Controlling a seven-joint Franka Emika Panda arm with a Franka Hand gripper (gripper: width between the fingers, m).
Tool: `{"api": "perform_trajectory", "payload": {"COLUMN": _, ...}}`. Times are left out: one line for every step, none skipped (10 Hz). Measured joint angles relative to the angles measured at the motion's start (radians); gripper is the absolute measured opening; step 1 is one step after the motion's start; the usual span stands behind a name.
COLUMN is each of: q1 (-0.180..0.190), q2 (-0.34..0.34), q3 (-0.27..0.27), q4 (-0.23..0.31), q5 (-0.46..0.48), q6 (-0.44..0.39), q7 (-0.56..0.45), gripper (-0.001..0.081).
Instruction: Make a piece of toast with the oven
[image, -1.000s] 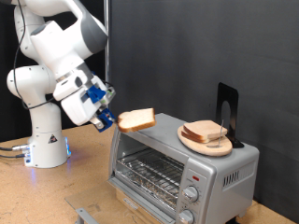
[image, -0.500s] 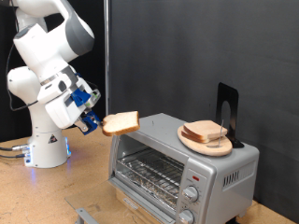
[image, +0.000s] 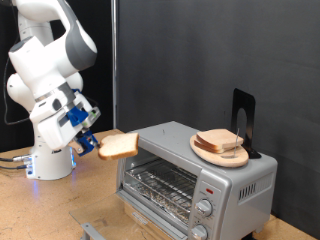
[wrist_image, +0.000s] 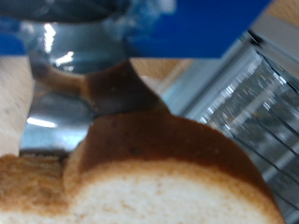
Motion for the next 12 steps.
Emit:
{"api": "perform_trajectory", "payload": {"q1": -0.005, "q2": 0.031, "q3": -0.005, "q4": 0.003, "q5": -0.005, "q6": 0.034, "q7": -0.009, "gripper": 0.0397}}
{"api": "perform_trajectory", "payload": {"q1": -0.007, "q2": 0.072, "q3": -0.008, "q4": 0.01, "q5": -0.005, "q6": 0.078, "q7": -0.018, "gripper": 0.0397}}
{"api": "perform_trajectory", "payload": {"q1": -0.007, "q2": 0.121, "q3": -0.009, "q4": 0.023, "q5": -0.005, "q6": 0.115, "q7": -0.021, "gripper": 0.0397}}
{"api": "perform_trajectory", "payload": {"q1": -0.007, "q2": 0.174, "q3": -0.009, "q4": 0.041, "q5": -0.004, "q6": 0.139, "q7": -0.029, "gripper": 0.0397}}
{"api": "perform_trajectory", "payload": {"q1": -0.004, "q2": 0.227, "q3": -0.009, "q4": 0.062, "q5": 0.01, "q6": 0.148, "q7": -0.053, "gripper": 0.0397}}
{"api": "perform_trajectory", "payload": {"q1": 0.003, "q2": 0.272, "q3": -0.009, "q4": 0.084, "q5": 0.055, "q6": 0.148, "q7": -0.097, "gripper": 0.0397}}
{"api": "perform_trajectory", "payload": {"q1": 0.014, "q2": 0.316, "q3": -0.009, "q4": 0.112, "q5": 0.094, "q6": 0.148, "q7": -0.136, "gripper": 0.0397}}
{"api": "perform_trajectory", "payload": {"q1": 0.012, "q2": 0.315, "q3": -0.008, "q4": 0.109, "q5": 0.09, "q6": 0.148, "q7": -0.129, "gripper": 0.0397}}
{"api": "perform_trajectory", "payload": {"q1": 0.011, "q2": 0.314, "q3": -0.008, "q4": 0.109, "q5": 0.068, "q6": 0.143, "q7": -0.137, "gripper": 0.0397}}
{"api": "perform_trajectory", "payload": {"q1": 0.011, "q2": 0.314, "q3": -0.006, "q4": 0.112, "q5": 0.041, "q6": 0.136, "q7": -0.166, "gripper": 0.0397}}
{"api": "perform_trajectory", "payload": {"q1": 0.012, "q2": 0.317, "q3": -0.005, "q4": 0.122, "q5": 0.025, "q6": 0.135, "q7": -0.221, "gripper": 0.0397}}
{"api": "perform_trajectory", "payload": {"q1": 0.015, "q2": 0.326, "q3": -0.003, "q4": 0.143, "q5": -0.006, "q6": 0.115, "q7": -0.279, "gripper": 0.0397}}
